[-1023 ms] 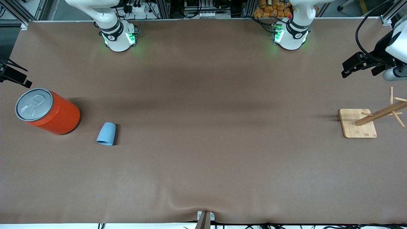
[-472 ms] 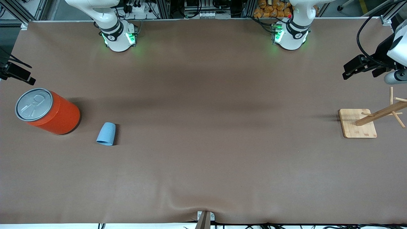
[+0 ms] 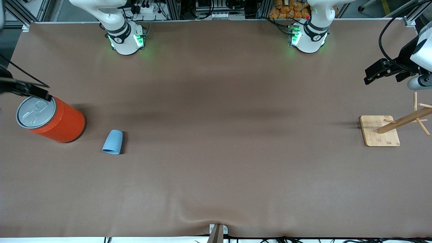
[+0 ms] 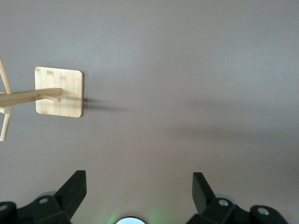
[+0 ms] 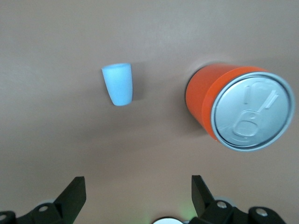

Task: Flip cup
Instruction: 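Reach the right gripper down to the lying blue cup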

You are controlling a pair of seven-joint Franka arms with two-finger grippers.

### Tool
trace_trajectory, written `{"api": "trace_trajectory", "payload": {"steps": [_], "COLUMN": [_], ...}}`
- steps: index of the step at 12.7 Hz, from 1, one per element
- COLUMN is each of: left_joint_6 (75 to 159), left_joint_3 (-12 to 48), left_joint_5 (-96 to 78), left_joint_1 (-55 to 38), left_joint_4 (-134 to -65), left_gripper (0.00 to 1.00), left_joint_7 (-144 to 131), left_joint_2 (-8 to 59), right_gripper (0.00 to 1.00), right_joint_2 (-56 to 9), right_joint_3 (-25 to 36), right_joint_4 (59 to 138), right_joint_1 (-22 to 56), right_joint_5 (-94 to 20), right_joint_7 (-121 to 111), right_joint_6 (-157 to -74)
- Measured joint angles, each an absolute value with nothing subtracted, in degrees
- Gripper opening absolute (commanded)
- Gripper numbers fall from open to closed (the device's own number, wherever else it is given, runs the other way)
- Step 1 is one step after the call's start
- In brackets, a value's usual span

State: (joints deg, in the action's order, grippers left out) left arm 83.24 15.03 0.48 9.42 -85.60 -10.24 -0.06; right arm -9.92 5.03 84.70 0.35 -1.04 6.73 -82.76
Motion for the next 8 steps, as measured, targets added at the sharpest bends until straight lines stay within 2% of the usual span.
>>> {"api": "trace_trajectory", "payload": {"steps": [4, 8], "left_joint_6": [83.24, 83.24], "left_joint_3": [15.03, 15.01], "left_joint_5": [0.48, 0.48], "left_joint_1": [9.42, 9.42], "left_joint_4": [-85.65, -85.74], "left_gripper": [1.00, 1.00], "left_joint_7": [-10.24, -10.24], "left_joint_2": [0.35, 0.46], "right_gripper": [1.00, 1.00], "right_joint_2": [-15.96, -16.98], "right_joint_3": [4.85, 4.65], "right_joint_4": [85.33, 100.18], "right_joint_1": [1.28, 3.81], "right_joint_5": [-1.17, -4.00], "right_joint_7": [4.98, 8.44], "right_joint_6": [-86.07, -105.56]}}
